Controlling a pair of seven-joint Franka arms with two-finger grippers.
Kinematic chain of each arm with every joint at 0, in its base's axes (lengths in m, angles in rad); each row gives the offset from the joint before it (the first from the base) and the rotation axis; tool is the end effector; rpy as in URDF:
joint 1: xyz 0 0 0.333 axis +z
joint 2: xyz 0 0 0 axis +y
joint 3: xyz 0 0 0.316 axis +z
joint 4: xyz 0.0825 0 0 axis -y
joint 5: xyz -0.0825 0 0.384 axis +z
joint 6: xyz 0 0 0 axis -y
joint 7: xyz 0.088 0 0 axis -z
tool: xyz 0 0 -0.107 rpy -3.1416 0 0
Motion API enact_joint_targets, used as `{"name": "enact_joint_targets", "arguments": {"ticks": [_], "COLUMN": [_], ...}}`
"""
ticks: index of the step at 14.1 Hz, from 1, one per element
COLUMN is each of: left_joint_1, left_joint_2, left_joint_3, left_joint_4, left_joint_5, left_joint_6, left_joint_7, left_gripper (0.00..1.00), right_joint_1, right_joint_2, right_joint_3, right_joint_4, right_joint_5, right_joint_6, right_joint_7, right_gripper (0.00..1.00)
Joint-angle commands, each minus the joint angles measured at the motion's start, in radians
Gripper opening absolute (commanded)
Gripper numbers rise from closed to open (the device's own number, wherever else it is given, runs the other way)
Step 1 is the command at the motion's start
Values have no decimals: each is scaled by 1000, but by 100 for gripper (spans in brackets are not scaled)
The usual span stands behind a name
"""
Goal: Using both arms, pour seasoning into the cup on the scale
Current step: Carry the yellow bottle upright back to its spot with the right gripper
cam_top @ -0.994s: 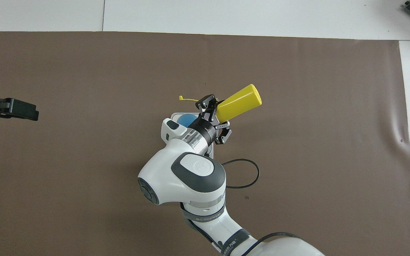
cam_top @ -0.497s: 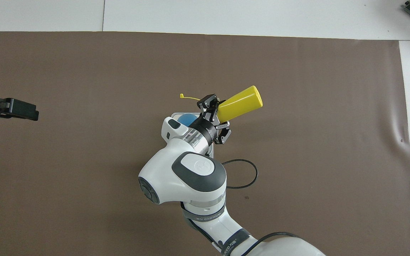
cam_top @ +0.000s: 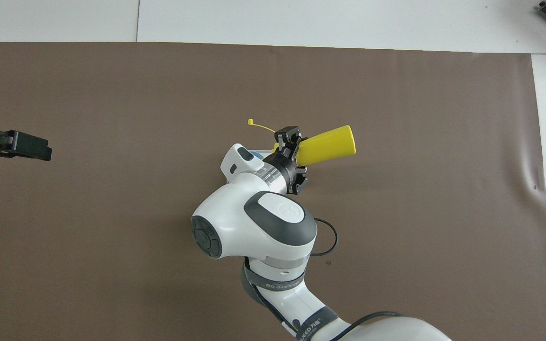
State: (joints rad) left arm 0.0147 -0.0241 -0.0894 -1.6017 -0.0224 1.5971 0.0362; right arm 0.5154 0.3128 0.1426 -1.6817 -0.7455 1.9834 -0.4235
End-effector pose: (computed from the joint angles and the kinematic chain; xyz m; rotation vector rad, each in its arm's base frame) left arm 0.5478 -0.0440 0.6255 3.1161 -0.1724 0.0297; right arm 0.5479 0.3585 0.4328 1.9294 1.6027 0.0923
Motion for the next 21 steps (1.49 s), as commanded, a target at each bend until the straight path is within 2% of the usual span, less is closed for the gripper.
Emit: {"name": "enact_joint_targets", "arguments": {"ticks": [1, 7, 12, 15, 21], "left_joint_1": [-12, -15, -30, -32, -41], "left_joint_2": [-22, -28, -56, -54, -54], "left_joint_3": [8, 8, 4, -1, 2], "left_joint_4": [-26, -43, -121, -127, -119], "left_joint_5": [16, 16, 16, 15, 19], "left_joint_6": [14, 24, 128, 145, 110], "left_joint_7": [-7, -6, -73, -94, -82], "left_gripper": [100, 100, 100, 100, 100], "right_joint_1": [-44, -168, -382, -509, -705], "right_joint_2": [-70, -159, -239, -239, -233], "right_joint_3": [6, 6, 6, 6, 5], "right_joint_4": [-16, -29, -71, -91, -239], "right_joint_5": [134, 435, 883, 1081, 1549], "right_joint_6": [9, 25, 20, 3, 48], "right_joint_7": [-12, -136, -472, -702, -1141], "right_gripper": [0, 0, 0, 0, 0]}}
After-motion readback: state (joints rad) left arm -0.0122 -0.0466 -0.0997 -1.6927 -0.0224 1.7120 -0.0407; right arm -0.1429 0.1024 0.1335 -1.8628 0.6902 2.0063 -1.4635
